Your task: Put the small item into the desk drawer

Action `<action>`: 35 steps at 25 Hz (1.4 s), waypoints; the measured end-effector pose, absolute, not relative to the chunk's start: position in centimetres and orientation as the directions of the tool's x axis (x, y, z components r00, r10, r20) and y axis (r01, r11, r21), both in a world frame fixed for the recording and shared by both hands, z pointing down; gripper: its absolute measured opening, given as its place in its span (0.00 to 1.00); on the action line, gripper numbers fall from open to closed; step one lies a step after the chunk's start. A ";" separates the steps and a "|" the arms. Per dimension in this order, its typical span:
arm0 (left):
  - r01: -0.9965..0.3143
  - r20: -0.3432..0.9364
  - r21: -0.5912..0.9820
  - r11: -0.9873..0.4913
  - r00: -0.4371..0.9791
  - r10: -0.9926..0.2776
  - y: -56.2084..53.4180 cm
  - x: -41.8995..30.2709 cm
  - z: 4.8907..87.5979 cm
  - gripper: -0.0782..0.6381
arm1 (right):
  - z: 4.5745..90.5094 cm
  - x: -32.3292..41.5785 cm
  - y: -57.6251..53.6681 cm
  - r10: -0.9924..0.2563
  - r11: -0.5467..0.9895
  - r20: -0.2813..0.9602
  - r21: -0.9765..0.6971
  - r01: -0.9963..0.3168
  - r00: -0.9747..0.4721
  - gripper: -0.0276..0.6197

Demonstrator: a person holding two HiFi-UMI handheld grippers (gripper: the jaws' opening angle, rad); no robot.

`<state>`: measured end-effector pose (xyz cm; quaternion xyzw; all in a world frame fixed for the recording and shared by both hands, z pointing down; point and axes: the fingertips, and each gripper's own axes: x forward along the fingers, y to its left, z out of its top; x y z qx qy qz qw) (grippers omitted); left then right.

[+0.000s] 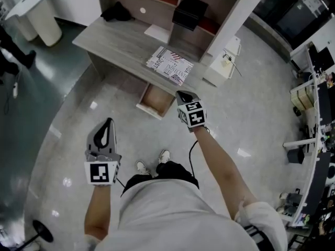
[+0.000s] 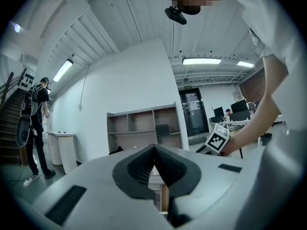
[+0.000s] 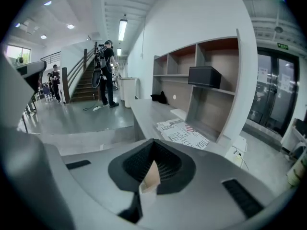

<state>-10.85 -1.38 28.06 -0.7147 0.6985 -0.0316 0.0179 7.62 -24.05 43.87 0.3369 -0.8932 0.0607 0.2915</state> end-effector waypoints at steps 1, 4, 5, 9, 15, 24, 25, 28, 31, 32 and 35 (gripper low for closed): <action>-0.997 0.013 -0.076 -0.021 0.020 -1.000 -1.6 -10.8 27.7 0.13 | 43.1 7.6 -24.3 -0.571 0.769 0.547 0.096 -0.632 -0.612 0.08; -0.994 0.000 -0.104 -0.013 0.013 -1.000 -2.0 -10.7 26.6 0.13 | 40.4 7.2 -24.4 -0.579 0.785 0.495 0.125 -0.607 -0.648 0.08; -0.994 -0.005 -0.113 -0.009 0.010 -1.000 -2.1 -10.7 26.2 0.13 | 39.5 7.1 -24.2 -0.581 0.789 0.474 0.128 -0.601 -0.662 0.08; -0.993 -0.023 -0.117 0.027 -0.025 -0.999 -2.4 -11.6 24.8 0.13 | 35.2 6.6 -24.0 -0.586 0.799 0.386 0.131 -0.587 -0.712 0.08; -0.986 -0.046 -0.153 0.073 -0.067 -0.997 -3.3 -13.0 23.7 0.13 | 28.6 6.2 -24.0 -0.573 0.819 0.256 0.136 -0.557 -0.779 0.08; -0.981 -0.083 -0.134 0.139 -0.128 -0.988 -4.4 -15.1 21.6 0.13 | 18.5 8.0 -22.4 -0.548 0.832 0.031 0.116 -0.542 -0.836 0.08; -0.981 -0.088 -0.131 0.145 -0.134 -0.987 -4.4 -15.3 21.3 0.13 | 17.8 8.5 -22.3 -0.550 0.830 0.013 0.114 -0.545 -0.835 0.08; -0.979 -0.103 -0.133 0.157 -0.144 -0.984 -4.4 -15.8 20.4 0.13 | 15.7 10.2 -21.9 -0.557 0.824 -0.034 0.103 -0.558 -0.830 0.08; -0.975 -0.124 -0.134 0.176 -0.160 -0.979 -3.9 -16.8 19.8 0.13 | 13.9 11.6 -21.1 -0.565 0.815 -0.072 0.108 -0.570 -0.822 0.08; -0.975 -0.131 -0.116 0.191 -0.176 -0.976 -3.6 -17.3 19.6 0.13 | 13.4 12.1 -20.7 -0.571 0.809 -0.082 0.111 -0.577 -0.817 0.08; -0.970 -0.142 -0.035 0.242 -0.235 -0.962 -2.5 -19.0 19.4 0.13 | 12.2 13.7 -19.6 -0.606 0.776 -0.106 0.137 -0.615 -0.788 0.08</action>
